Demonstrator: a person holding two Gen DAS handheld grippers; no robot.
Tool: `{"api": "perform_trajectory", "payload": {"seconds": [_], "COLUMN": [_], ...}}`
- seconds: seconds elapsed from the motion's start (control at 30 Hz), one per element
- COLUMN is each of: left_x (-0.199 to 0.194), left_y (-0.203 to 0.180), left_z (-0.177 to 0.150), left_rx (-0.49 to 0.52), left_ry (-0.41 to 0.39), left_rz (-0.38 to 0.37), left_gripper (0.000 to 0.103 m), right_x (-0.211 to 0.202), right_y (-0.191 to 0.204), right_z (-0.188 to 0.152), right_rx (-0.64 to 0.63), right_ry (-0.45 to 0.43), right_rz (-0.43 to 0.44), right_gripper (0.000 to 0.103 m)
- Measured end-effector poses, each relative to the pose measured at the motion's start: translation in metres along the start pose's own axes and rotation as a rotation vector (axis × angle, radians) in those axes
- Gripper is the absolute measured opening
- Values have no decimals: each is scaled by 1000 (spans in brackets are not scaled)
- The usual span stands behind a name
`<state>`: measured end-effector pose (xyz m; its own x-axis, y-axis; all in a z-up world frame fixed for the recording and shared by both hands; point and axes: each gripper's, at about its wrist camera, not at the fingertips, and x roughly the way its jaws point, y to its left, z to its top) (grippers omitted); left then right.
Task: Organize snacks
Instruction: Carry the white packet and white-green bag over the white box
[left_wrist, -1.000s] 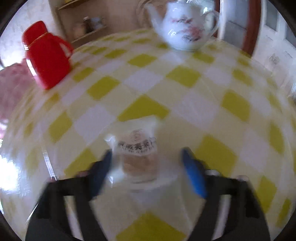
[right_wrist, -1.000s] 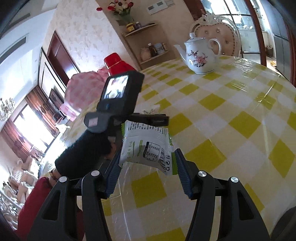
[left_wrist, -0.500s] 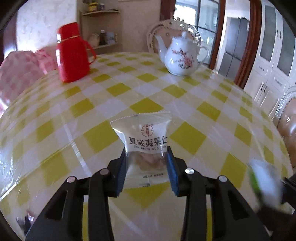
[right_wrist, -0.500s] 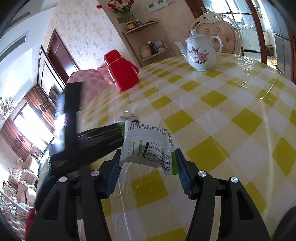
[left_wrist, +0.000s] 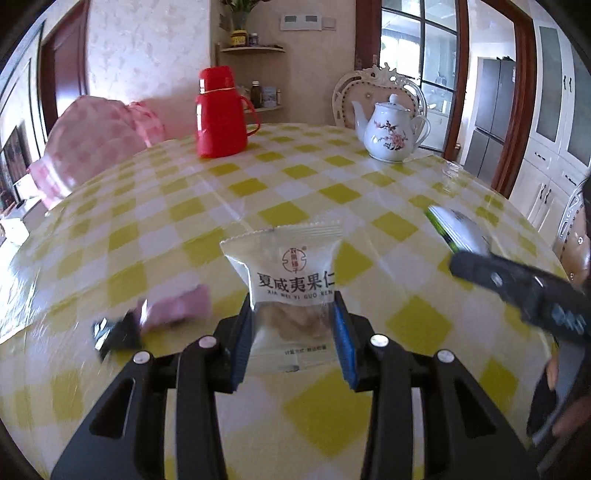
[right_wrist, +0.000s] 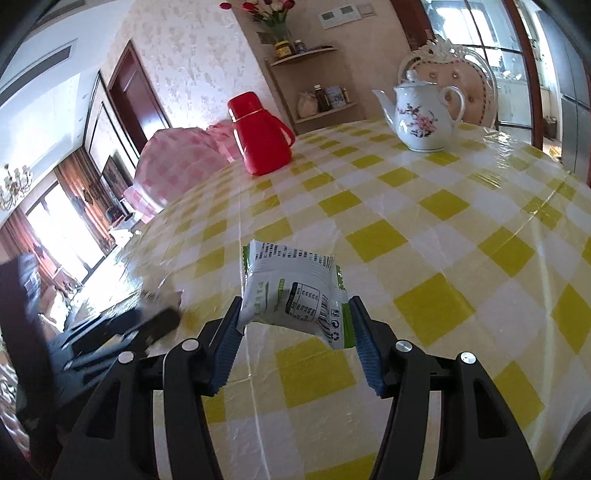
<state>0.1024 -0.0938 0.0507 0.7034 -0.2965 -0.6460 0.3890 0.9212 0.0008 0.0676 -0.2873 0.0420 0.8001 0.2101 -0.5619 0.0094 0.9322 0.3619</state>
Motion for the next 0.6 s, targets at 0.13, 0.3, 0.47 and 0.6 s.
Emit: {"api": "perform_trajectory", "payload": {"seconds": [0.13, 0.3, 0.47, 0.6], "left_x": [-28, -57, -87, -106], "left_y": [7, 17, 28, 30], "left_z": [-19, -45, -64, -82], "left_rx": [-12, -62, -134, -171], "left_ry": [-23, -43, -85, -101], "left_rz": [23, 52, 69, 73], "left_gripper": [40, 40, 41, 41], "right_x": [0, 0, -8, -21], "right_y": [18, 50, 59, 59], "right_z": [-7, -27, -42, -52], "right_rx": [-42, -114, -134, -120], "right_ry": [3, 24, 25, 16], "right_rz": [18, 53, 51, 51], "right_gripper": [56, 56, 56, 56]}}
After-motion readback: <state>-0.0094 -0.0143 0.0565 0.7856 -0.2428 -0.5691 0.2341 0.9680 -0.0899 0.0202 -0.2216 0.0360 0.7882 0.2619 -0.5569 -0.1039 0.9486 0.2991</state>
